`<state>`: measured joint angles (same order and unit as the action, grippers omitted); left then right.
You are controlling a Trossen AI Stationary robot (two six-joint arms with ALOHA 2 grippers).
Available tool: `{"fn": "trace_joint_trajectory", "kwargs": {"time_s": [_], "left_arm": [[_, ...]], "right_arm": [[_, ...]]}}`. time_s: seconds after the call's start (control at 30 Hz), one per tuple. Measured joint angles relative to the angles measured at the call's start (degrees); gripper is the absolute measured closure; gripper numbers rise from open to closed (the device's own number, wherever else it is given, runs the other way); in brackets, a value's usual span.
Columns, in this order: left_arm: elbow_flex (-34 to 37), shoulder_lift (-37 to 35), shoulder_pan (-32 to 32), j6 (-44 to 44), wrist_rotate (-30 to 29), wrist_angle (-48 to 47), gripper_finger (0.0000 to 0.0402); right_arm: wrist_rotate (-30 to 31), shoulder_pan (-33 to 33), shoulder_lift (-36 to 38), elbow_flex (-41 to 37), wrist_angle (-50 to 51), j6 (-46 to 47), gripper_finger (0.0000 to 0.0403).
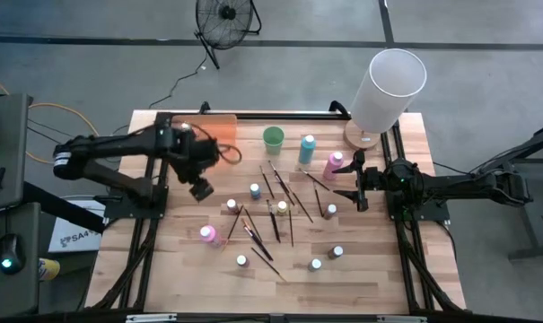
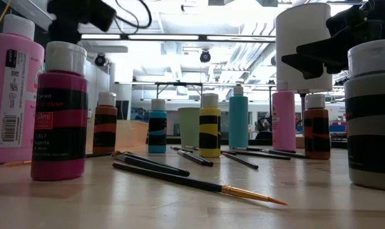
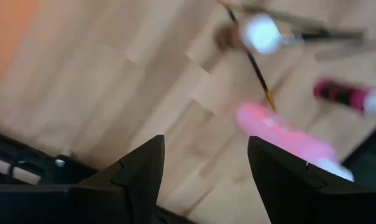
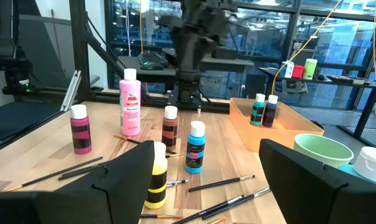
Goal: Pick & Place Paint Supplies
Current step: Put the pink paint bottle into the orange bin
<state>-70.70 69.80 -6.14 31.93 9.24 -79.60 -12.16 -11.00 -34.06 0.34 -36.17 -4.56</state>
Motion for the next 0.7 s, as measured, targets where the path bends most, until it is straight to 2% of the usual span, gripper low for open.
{"fn": "trace_joint_trajectory", "kwargs": {"time_s": [0.17,0.3,0.53,0.6,0.7], "left_arm": [[0.0,0.0,9.0,4.0,0.4,0.1,0.0176],[0.0,0.0,14.9,4.0,0.3,0.1,0.0176],[0.0,0.0,25.7,-9.0,-1.9,0.1,0.0176],[0.0,0.0,27.8,-14.8,-2.0,0.4,0.0176],[0.0,0.0,30.1,-18.8,-1.8,2.6,0.0176]], "right_arm": [[0.0,0.0,0.0,0.0,0.0,0.0,0.0117],[0.0,0.0,0.0,0.0,0.0,0.0,0.0117],[0.0,0.0,0.0,0.0,0.0,0.0,0.0117],[0.0,0.0,0.0,0.0,0.0,0.0,0.0117],[0.0,0.0,0.0,0.0,0.0,0.0,0.0117]]}}
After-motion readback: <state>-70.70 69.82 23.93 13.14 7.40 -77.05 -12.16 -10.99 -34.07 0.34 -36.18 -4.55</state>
